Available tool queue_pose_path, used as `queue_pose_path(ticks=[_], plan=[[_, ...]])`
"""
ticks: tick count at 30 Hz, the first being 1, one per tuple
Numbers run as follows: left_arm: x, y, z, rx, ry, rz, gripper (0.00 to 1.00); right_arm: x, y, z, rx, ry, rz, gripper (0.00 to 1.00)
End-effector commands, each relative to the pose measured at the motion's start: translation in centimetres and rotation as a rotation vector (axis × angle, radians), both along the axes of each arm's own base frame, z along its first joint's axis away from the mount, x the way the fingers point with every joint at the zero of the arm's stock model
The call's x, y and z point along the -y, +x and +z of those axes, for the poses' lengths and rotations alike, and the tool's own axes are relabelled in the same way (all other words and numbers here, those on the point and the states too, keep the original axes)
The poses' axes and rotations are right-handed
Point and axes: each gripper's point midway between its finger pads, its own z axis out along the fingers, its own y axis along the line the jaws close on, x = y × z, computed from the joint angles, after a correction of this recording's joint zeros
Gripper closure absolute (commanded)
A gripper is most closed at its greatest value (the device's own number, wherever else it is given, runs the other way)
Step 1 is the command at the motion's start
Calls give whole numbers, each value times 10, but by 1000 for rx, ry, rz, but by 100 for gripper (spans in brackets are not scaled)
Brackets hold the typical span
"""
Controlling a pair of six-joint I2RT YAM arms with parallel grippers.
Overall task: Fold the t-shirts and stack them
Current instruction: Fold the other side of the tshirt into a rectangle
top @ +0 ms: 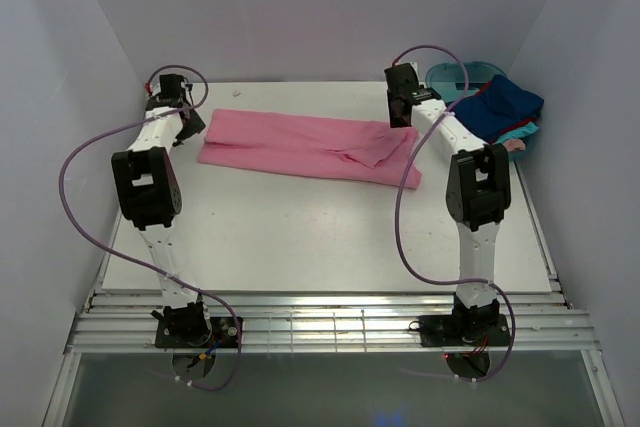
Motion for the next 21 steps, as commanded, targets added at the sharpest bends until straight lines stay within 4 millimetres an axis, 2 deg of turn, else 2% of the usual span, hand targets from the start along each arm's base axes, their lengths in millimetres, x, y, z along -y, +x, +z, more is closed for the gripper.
queue_pose_path(ticks=[1, 2, 3, 4, 5, 8, 10, 13, 21], plan=[[-1, 5, 104, 263, 93, 64, 36, -20, -4, 90, 221, 127, 80, 47], [19, 4, 116, 295, 94, 26, 36, -26, -11, 86, 193, 142, 104, 47], [30, 3, 115, 297, 105, -7, 36, -36, -18, 80, 161, 160, 135, 47], [44, 1, 106, 292, 112, -39, 38, -47, -24, 69, 112, 204, 162, 47], [74, 2, 102, 290, 112, -102, 39, -53, -29, 59, 71, 219, 177, 48], [103, -2, 76, 231, 134, -164, 39, -70, -53, 21, -77, 263, 219, 51], [113, -6, 54, 182, 113, -176, 38, -81, -62, 8, -104, 275, 245, 51], [121, -10, 32, 130, 84, -181, 36, -91, -74, -13, -152, 293, 279, 51], [166, -24, -2, 67, 49, -290, 39, -106, -90, -36, -236, 307, 320, 52]])
